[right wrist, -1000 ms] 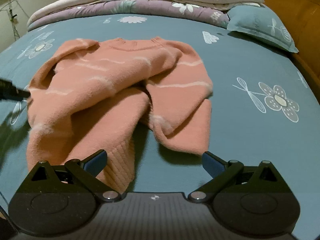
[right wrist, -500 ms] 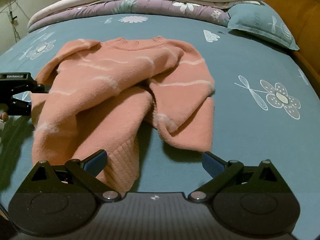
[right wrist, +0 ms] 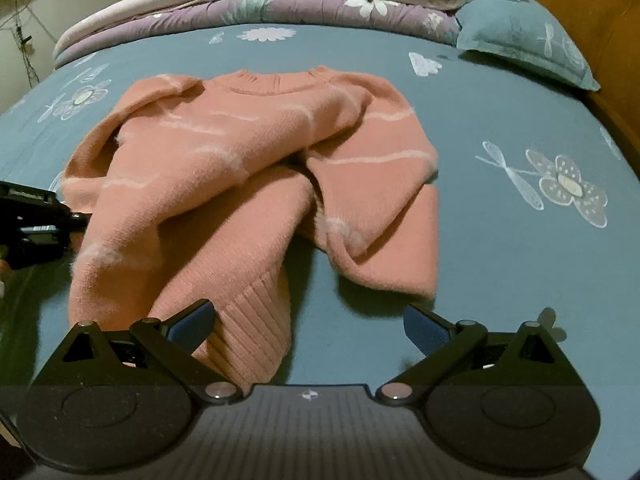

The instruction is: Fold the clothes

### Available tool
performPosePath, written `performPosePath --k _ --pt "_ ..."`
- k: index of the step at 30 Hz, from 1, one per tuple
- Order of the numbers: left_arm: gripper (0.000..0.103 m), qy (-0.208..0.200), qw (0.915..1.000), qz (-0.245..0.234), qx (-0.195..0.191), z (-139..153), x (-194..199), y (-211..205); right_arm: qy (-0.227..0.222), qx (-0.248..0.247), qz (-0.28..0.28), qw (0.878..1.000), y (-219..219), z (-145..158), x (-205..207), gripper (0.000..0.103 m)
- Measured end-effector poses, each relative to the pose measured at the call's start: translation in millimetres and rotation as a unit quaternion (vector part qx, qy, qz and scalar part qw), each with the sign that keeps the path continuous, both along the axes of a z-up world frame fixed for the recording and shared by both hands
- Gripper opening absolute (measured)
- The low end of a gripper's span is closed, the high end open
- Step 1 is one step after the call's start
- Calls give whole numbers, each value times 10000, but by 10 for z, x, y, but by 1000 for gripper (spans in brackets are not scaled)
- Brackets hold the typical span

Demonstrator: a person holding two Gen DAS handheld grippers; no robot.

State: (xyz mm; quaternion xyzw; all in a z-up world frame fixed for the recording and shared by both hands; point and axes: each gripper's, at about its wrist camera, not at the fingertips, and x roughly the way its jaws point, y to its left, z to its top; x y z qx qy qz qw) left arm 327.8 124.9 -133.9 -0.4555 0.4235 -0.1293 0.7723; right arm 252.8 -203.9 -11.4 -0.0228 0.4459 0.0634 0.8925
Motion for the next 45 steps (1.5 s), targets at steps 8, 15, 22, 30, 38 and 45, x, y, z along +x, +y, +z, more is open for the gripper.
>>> performPosePath --k 8,15,22,30,38,45 --pt "0 -324 9960 292 777 471 -94 602 -161 -40 -18 9999 1 87 -1 103" --pt "38 -180 9998 -7 -2 325 -198 646 -141 -24 102 9998 73 65 -6 103" --pt "39 -157 9990 -202 -378 -57 -36 268 -156 -75 63 9998 49 91 -58 103" --pt "38 -310 9975 -361 -532 -84 272 -24 -148 -63 40 9999 47 96 -122 103" --pt "10 6 9977 33 -681 -274 240 -30 2 15 -123 9999 -4 8 -131 102" --pt "3 -376 9993 10 -22 91 43 74 -113 -12 -66 9999 -4 52 -169 102"
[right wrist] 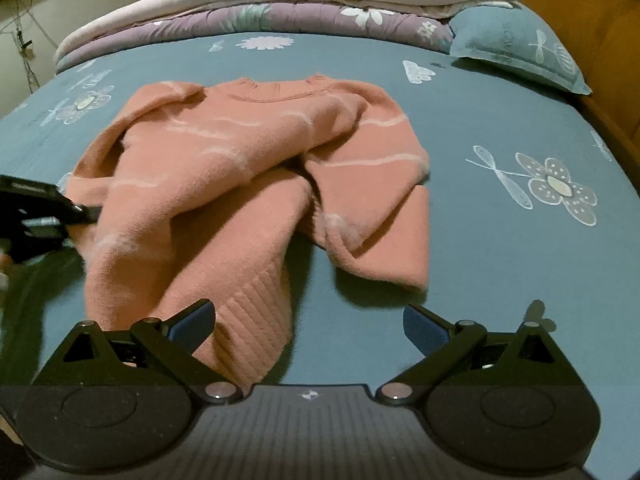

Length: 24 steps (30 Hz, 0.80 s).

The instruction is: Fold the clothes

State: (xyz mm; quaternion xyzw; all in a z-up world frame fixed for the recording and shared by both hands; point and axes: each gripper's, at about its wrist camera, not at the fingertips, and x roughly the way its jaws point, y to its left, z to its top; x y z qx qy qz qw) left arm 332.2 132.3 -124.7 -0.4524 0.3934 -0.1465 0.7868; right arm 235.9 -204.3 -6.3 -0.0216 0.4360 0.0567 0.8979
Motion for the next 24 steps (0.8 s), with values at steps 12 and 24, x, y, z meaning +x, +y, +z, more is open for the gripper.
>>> performPosePath --k 12,24 --pt "3 74 9942 732 783 382 -141 960 -59 29 -44 10000 -4 24 88 102" --pt "5 718 9624 534 2565 693 377 1824 -132 -98 47 9999 165 56 221 102"
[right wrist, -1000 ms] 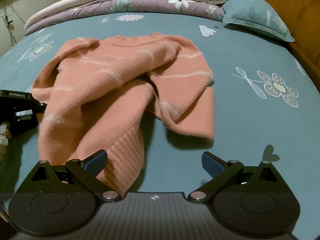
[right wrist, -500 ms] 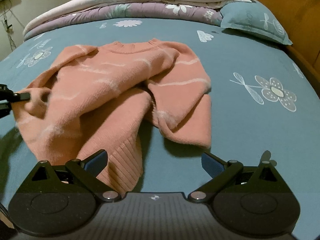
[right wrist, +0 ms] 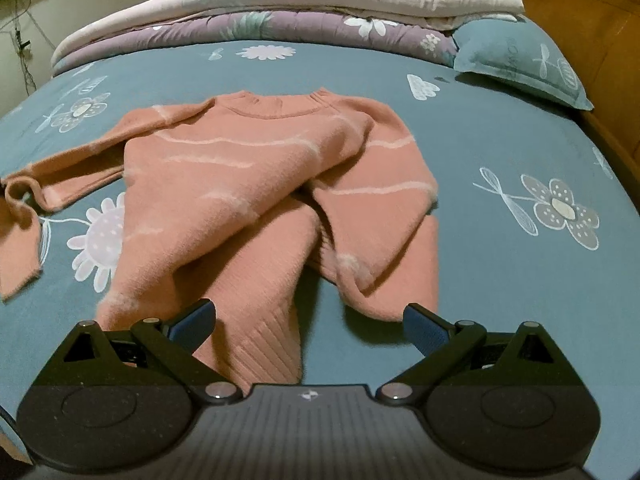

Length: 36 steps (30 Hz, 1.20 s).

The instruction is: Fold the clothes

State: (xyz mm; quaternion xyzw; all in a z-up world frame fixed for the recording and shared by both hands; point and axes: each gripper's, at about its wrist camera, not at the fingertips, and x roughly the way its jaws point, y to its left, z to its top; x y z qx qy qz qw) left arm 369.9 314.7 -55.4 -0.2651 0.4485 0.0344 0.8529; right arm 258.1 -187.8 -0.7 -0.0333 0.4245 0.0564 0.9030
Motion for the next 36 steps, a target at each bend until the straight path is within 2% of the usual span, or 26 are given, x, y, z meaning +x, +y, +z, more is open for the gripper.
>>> performPosePath --k 5,12,16,20,21,22,23,25,26,28,31,33,34,36 --pt "5 -2 9984 146 551 134 373 271 5 -61 -101 9999 77 4 -12 102" --pt "12 229 9976 257 596 8 550 473 -34 -163 -242 9996 151 46 -6 102" --pt "18 90 9936 -171 1115 234 511 334 -74 -219 -253 9994 182 87 14 102" --pt "20 -34 9828 -661 1726 554 429 106 -151 -276 -219 9993 239 157 81 102" --pt "23 -245 9769 -842 1948 672 395 -6 -163 -276 -206 9993 260 175 105 102" --pt "34 -458 9699 -1023 2162 786 363 -120 -175 -279 -178 9993 284 189 130 102" --pt "49 -683 9624 -1214 2332 875 343 -244 -187 -282 -148 9993 309 204 155 102" --pt "61 -1057 9455 -1686 2579 975 335 -508 -190 -314 -31 9993 378 221 217 102" --pt "64 -1123 9377 -1994 2615 931 374 -646 -196 -337 27 9992 413 226 246 102" --pt "67 -1239 9195 -2600 2677 835 456 -925 -199 -378 128 9990 482 233 296 102" --pt "67 -980 8934 -3369 2806 447 674 -1367 -179 -436 231 9986 556 242 360 102" --pt "67 -852 8741 -3696 3035 185 819 -1604 -158 -493 255 9983 581 256 384 102" --pt "67 -807 8671 -3748 3181 94 883 -1684 -152 -526 257 9982 590 265 391 102" --pt "65 -718 8661 -3646 3342 -35 1068 -1745 -142 -581 235 9979 590 282 393 102"
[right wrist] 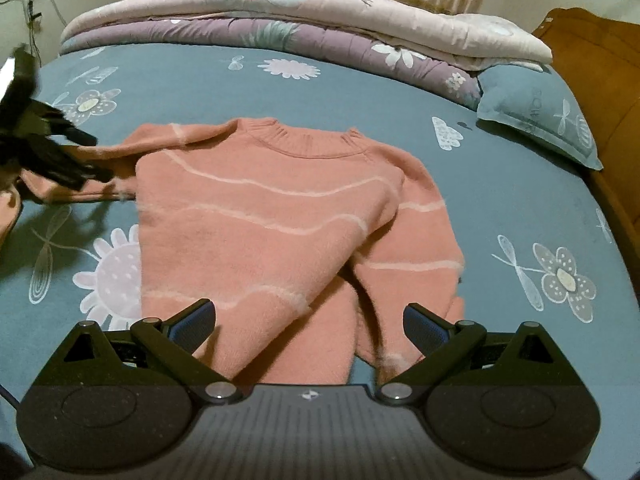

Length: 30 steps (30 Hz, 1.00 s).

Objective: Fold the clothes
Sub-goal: 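Lay the sleeve flat on the bed and open the left tool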

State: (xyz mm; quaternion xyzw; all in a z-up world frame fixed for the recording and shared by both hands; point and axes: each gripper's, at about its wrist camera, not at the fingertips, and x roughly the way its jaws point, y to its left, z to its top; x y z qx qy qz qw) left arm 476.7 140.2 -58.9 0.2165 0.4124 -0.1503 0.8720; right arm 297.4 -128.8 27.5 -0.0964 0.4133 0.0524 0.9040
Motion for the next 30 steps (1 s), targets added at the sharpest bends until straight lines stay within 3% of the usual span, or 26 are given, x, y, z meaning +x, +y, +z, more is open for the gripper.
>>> performPosePath --k 1,3,5,10,12,13,15,18,27,30 --pt "61 3 9999 110 -94 -12 90 29 6 -21 -36 10000 -7 3 4 102" --pt "62 -10 9983 314 -483 41 258 135 32 -22 -127 9999 -30 -4 9 102" --pt "64 -107 9966 558 -605 88 416 257 74 -13 -211 9997 -48 -24 11 102" --pt "65 17 9892 1333 -606 -81 811 581 165 -18 -303 9994 -44 -71 7 102" --pt "65 70 9821 1707 -792 -164 904 732 177 -37 -332 9993 -40 -70 4 102" --pt "65 213 9731 1929 -1239 -166 941 871 185 -42 -340 9992 -41 -70 5 102" --pt "58 290 9606 2267 -1583 -150 923 1026 201 -46 -369 9991 -44 -70 5 102" --pt "58 172 9675 2180 -1273 -51 782 1062 213 -25 -381 9990 -36 -79 18 102" --pt "62 -17 9598 1722 -2218 402 -89 1239 250 110 -120 9996 79 -137 56 102" --pt "64 -106 9600 1704 -2218 401 -476 1182 273 170 -35 9995 107 -159 62 102"
